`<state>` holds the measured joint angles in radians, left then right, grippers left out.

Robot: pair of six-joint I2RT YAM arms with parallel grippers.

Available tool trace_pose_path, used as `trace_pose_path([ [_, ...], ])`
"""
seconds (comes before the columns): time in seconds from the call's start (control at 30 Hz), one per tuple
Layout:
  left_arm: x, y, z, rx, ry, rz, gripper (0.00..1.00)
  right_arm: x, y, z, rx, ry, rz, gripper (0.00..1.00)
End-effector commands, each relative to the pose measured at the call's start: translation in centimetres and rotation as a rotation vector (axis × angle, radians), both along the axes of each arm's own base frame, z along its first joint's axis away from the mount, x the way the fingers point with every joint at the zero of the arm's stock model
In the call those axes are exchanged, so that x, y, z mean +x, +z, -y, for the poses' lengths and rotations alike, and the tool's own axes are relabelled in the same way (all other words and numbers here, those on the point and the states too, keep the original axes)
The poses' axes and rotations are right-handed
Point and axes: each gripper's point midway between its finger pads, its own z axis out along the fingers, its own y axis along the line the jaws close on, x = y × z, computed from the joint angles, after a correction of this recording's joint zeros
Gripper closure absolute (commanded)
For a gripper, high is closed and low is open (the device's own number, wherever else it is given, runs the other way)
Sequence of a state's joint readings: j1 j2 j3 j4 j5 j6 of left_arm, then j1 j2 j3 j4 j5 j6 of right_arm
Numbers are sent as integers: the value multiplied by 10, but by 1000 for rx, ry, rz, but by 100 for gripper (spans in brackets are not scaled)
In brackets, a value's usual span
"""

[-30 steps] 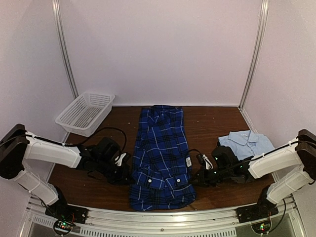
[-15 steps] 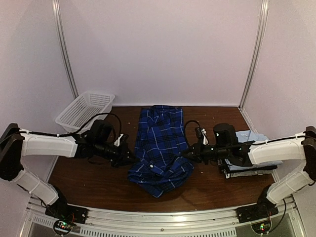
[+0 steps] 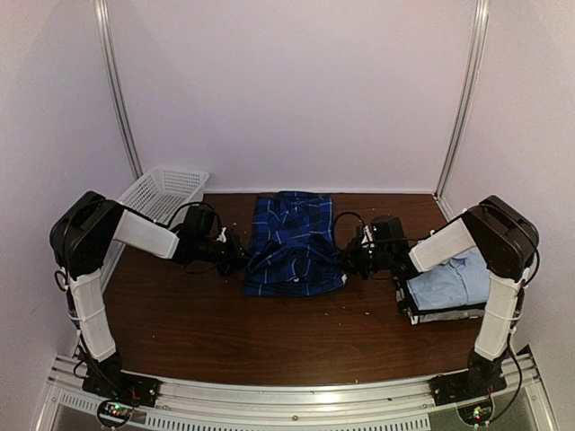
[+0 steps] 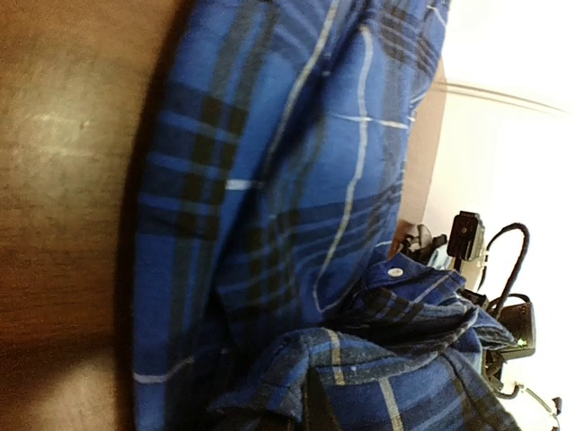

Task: Fold and stack the long sleeve shirts
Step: Fold the rectangle-folded shirt at the center of the board, then move the 2/3-rectangle-folded shirt to the center of the board.

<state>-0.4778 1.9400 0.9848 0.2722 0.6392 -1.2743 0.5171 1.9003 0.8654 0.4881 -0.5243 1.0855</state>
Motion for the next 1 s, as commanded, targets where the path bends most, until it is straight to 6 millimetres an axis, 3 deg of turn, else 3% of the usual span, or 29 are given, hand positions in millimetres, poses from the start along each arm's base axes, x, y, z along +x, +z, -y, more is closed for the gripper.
trace_pose_path([
  [0.0, 11, -2, 0, 5, 36, 28, 100, 4, -4, -4, 36, -3, 18, 100],
  [0.27, -13, -30, -13, 73, 49, -23, 100, -14, -23, 1, 36, 0, -23, 100],
  [0.47, -49, -40, -14, 96, 32, -58, 100, -43, -23, 3, 21, 18, -34, 100],
  [0.7, -94, -33, -26, 128, 61, -66, 100, -87, -24, 7, 21, 51, -53, 100],
  [0.97, -100, -19, -34, 181, 55, -23, 100, -91, 0, 21, -47, 36, 13, 100],
])
